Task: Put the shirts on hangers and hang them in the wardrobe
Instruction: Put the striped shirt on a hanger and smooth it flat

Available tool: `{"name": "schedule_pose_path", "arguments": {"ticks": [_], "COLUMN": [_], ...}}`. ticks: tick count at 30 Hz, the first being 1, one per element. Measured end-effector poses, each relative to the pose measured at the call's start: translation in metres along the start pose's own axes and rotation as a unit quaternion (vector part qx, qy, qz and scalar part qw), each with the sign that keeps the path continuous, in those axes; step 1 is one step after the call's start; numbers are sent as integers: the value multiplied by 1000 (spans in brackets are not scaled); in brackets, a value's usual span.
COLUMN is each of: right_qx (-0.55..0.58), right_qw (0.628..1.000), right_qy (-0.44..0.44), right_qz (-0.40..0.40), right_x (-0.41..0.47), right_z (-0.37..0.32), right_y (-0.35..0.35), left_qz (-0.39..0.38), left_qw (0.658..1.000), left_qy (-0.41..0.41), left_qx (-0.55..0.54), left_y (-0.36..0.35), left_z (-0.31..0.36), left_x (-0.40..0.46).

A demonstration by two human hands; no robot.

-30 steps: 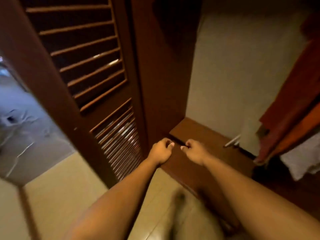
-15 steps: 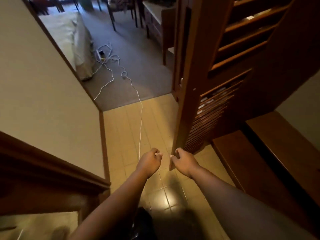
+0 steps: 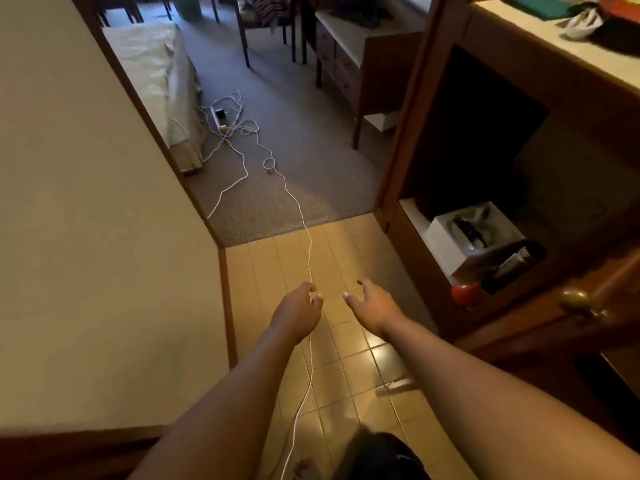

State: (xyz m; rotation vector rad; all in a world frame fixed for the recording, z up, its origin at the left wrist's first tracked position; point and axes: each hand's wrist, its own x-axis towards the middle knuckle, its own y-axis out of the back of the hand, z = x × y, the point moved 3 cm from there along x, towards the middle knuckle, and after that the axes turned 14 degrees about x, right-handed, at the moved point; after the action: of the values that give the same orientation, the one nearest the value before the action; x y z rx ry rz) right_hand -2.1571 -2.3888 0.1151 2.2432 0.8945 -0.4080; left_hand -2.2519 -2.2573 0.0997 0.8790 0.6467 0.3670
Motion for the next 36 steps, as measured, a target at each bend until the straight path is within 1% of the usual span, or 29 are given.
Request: {"name": "schedule_pose_path", "arguments": {"ticks": [6, 10, 13, 16, 22, 31, 36], "right_qx": [-9, -23, -22, -23, -47, -4, 38], "right_qw": [1000, 999, 999, 999, 998, 1000, 997], "right_qy": [16, 29, 29, 31, 44, 15, -31], "right_qz": [10, 5, -1, -15, -8, 26, 66], "right_x": [106, 203, 283, 353, 478, 678, 784], "right_z": [-57, -99, -139, -183, -258, -350, -411], "right_y": [11, 29, 52, 79, 139, 202, 240], "left_qz": [15, 22, 30, 19, 25, -6, -38], "left_qw": [999, 998, 998, 996, 996, 992, 987], "left_qy": [-14, -13, -10, -6, -10, -48, -82], "left_qx": [41, 53, 58, 83, 91, 113, 135], "left_y": [49, 82, 115, 148, 203, 267, 321], "left_z": [3, 16, 32, 52, 98, 139, 172], "left_x": [111, 206, 287, 363, 502, 742, 874]}}
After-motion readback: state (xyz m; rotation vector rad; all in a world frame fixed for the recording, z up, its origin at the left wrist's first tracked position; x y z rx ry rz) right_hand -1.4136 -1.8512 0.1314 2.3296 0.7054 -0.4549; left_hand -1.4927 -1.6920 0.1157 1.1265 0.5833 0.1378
